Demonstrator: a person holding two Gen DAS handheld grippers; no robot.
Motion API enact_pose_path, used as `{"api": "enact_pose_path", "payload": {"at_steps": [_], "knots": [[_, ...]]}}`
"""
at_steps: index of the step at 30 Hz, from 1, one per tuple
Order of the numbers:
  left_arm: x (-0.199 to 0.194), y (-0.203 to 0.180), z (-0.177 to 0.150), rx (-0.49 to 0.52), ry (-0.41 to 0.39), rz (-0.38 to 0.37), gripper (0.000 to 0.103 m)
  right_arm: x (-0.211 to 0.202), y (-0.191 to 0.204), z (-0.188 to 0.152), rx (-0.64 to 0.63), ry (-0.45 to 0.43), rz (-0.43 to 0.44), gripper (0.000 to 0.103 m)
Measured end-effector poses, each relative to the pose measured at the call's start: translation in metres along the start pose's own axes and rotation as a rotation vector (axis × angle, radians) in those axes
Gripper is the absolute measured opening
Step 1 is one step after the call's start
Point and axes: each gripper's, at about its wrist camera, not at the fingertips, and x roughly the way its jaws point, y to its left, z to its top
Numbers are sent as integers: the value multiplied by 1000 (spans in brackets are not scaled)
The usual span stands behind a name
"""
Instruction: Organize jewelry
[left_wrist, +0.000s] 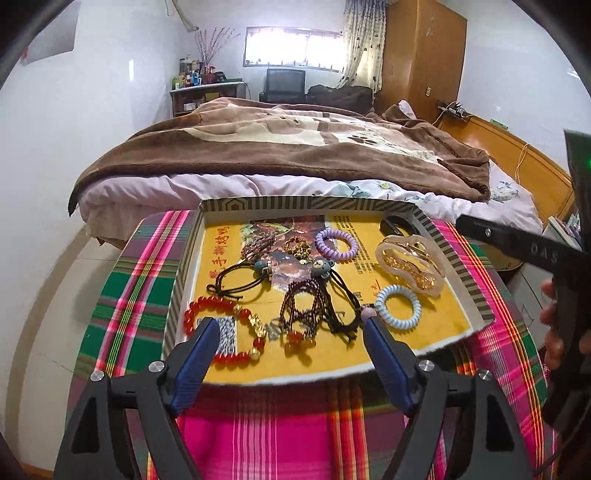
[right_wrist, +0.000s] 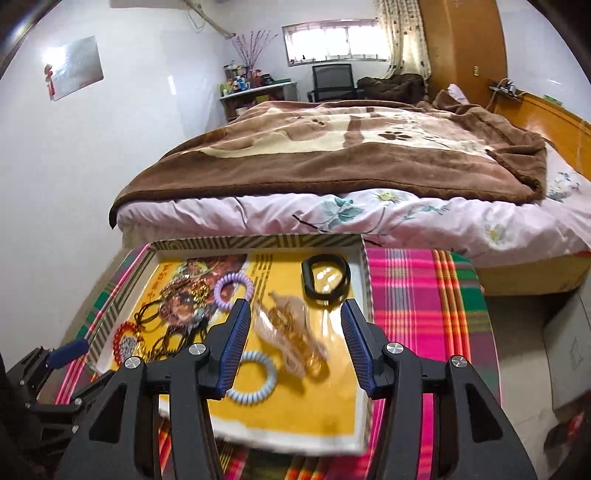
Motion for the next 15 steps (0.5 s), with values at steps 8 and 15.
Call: {"api": "enact_pose_path", "payload": {"at_steps": [8,15], "knots": [[-23,1,-18,1,-9,29,80,-31,15,-35,-9,-37,-58,52],[-39,2,-37,2,-18,65,80,-54,22,-65,24,-43,-95,52]]}}
